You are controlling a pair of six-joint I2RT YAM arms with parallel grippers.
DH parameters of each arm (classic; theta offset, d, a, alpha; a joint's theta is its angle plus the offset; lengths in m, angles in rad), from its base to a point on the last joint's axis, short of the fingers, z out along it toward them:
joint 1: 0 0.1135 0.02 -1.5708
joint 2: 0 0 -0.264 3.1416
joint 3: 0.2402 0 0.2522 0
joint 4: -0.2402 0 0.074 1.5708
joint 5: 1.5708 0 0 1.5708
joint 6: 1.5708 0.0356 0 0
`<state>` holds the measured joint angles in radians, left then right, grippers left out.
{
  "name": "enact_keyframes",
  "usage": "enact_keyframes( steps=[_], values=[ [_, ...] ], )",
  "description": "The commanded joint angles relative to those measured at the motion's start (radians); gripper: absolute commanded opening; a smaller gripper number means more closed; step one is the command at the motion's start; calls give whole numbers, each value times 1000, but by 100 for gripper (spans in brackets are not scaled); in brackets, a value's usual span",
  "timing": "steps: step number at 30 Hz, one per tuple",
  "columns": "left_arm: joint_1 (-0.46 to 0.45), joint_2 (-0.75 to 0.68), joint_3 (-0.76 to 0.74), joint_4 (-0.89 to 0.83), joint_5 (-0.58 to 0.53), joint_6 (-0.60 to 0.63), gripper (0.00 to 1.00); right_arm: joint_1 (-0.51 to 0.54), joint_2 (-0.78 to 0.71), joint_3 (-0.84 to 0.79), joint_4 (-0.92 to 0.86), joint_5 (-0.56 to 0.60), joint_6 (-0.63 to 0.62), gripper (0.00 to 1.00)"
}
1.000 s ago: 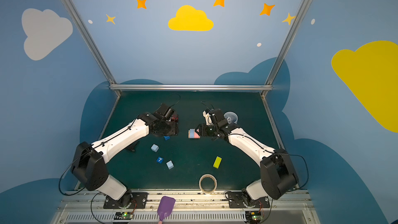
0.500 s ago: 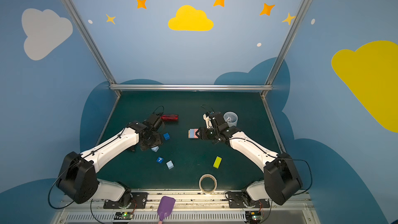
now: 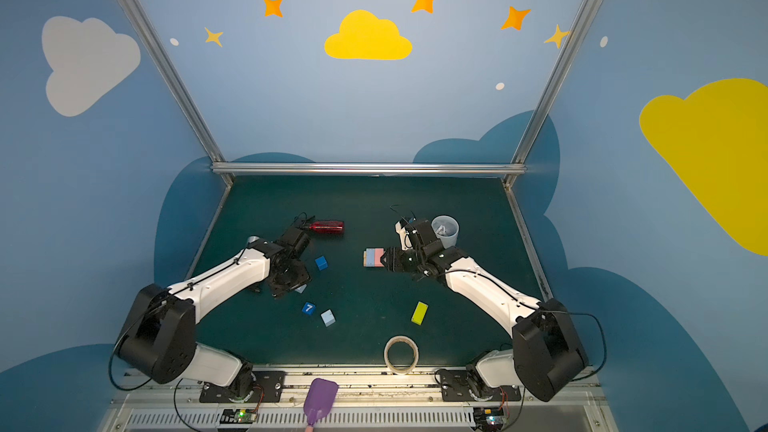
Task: Build the wood block tower
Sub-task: 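Lower the left gripper onto the small pale blue cube and close on it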
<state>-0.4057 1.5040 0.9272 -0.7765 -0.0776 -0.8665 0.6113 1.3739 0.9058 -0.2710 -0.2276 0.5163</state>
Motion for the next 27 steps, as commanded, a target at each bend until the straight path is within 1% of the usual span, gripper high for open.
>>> enact_keyframes(
  steps=[1,13,18,27],
  values=[
    [9,21,-10,40,1,-41,67,-2,-5,-19,16,7,-2,55],
    [14,87,5,66,-1,-45,65,-18,2,-32,26,7,-1,55],
    [13,106,11,71,6,-38,59,-20,2,-33,25,7,1,55],
    [14,93,4,60,-3,-21,50,-22,12,-31,31,1,4,55]
  ],
)
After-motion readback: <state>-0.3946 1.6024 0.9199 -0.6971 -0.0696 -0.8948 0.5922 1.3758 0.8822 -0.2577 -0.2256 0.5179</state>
